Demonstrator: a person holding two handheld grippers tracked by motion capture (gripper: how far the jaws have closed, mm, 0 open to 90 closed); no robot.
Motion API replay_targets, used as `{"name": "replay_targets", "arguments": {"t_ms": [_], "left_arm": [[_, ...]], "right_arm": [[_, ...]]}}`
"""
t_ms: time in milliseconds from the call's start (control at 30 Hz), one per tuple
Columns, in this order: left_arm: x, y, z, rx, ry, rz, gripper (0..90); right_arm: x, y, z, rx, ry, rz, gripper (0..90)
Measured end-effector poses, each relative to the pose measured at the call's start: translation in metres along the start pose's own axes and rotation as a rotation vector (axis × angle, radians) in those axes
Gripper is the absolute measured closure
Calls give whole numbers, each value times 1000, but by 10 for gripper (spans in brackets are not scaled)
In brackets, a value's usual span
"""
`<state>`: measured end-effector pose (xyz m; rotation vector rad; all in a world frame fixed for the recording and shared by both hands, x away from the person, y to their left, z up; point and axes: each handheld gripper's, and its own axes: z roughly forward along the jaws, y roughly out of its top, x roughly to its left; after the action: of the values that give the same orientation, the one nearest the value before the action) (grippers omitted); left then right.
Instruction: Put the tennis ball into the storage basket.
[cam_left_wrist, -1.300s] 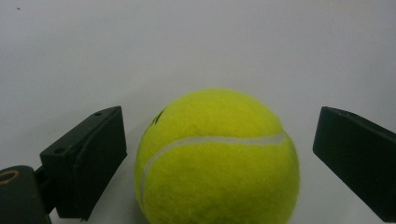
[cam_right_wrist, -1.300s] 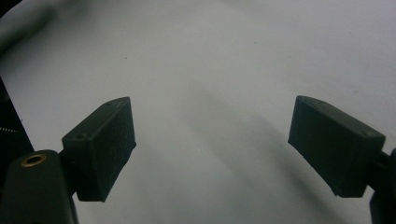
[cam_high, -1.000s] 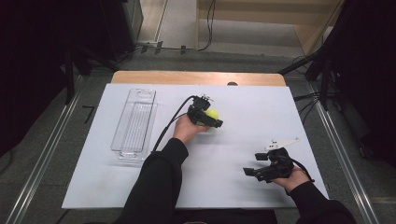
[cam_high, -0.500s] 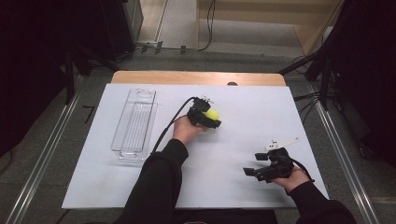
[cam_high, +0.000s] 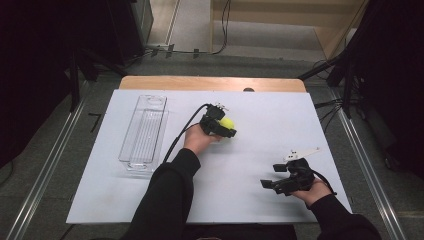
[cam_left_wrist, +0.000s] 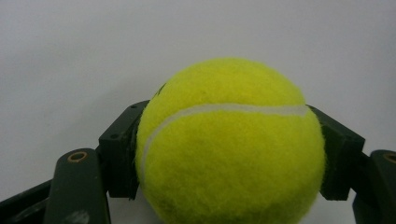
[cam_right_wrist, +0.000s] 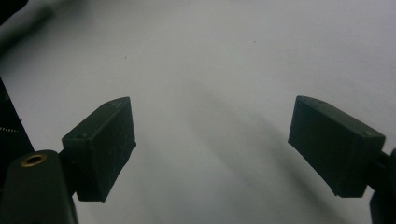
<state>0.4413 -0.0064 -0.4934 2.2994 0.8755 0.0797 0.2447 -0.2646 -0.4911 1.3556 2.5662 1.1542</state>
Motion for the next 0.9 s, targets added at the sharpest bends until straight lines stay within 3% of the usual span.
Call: {"name": "replay_targets", "arguments": {"t_ms": [267, 500, 733, 900], "left_arm": [[-4, 2, -13, -5, -27, -7, 268], [-5, -3, -26, -19, -76, -25, 268], [-5, -10, -37, -20, -92, -33, 268], [-7, -14, -46, -12, -94, -16, 268]], "right_arm": [[0, 0, 0, 0, 2, -3, 127], [0, 0, 0, -1, 1, -5, 127], [-1, -1, -1, -6, 1, -11, 127], [-2, -1, -1, -6, -2, -13, 127]]}}
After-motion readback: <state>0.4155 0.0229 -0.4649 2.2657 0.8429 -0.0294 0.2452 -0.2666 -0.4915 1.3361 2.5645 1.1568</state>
